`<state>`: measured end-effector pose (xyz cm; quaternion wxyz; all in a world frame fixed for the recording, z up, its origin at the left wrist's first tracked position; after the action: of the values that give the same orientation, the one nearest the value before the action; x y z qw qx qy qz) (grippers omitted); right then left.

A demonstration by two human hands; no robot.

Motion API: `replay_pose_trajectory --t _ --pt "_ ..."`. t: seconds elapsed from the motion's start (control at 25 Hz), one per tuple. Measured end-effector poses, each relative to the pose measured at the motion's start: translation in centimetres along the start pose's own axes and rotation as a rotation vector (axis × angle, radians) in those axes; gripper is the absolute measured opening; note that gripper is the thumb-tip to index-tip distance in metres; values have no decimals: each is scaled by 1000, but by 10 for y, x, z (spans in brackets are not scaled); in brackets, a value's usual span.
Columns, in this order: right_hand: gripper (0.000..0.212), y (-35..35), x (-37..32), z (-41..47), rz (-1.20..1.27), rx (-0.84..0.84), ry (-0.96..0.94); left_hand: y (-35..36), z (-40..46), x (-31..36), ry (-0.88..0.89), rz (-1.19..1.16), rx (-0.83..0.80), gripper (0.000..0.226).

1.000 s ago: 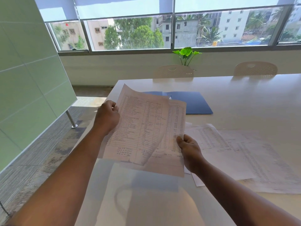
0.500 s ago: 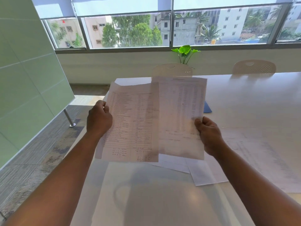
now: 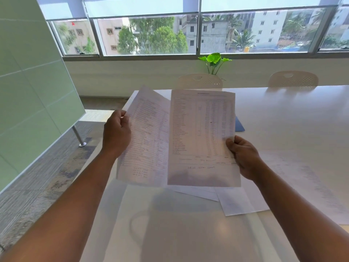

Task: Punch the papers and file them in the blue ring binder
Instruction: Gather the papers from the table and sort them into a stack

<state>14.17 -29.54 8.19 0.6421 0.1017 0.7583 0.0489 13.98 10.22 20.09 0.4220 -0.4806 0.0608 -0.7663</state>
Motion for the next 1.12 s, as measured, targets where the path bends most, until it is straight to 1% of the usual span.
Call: replay_pose_trajectory --t 0.12,0.24,0.32,0.4,0.52,0.64,0.68,0.76,0.84,0.92,1.0,1.04,1.12 --pt "25 20 12 -7 79 -40 64 19 -11 0 -79 -198 -71 16" --pt "25 36 20 -11 150 -65 101 35 -19 -5 -182 -382 -125 15" --pt "25 43 23 -12 166 -70 106 43 -26 -2 -220 -443 -170 16" --pt "25 50 23 -12 167 -80 96 51 -33 5 -221 -471 -210 19" --pt "24 53 19 -11 123 -49 33 60 -42 14 -222 -525 -241 23" --pt "37 52 10 -13 28 -31 -49 68 -48 16 -237 -579 -267 24" --pt "37 53 7 -15 2 -30 -67 70 -51 17 -250 -599 -281 26" --pt "31 51 0 -19 -36 1 -118 75 -55 21 -274 -661 -317 31" --pt "21 50 -9 -22 -73 41 -185 76 -54 28 -230 -629 -336 24" --pt "12 51 -19 -25 -108 64 -253 71 -49 33 -181 -577 -301 17" --pt "8 53 -30 -27 -117 51 -312 66 -44 38 -156 -632 -266 21" --pt "8 55 -34 -27 -113 35 -333 65 -42 40 -145 -672 -254 24" --pt "21 57 -37 -28 -118 24 -351 63 -42 41 -132 -734 -230 23"
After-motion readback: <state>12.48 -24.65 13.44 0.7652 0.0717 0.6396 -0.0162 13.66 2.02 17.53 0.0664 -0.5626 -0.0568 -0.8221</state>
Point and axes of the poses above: each hand's wrist, its own z-axis towards the middle knuckle, its own y-axis out of the palm, x = y × z, the point moved 9 cm from there along z, towards the middle knuckle, and after that the axes turned 3 degrees about y, right-handed, at the moved point
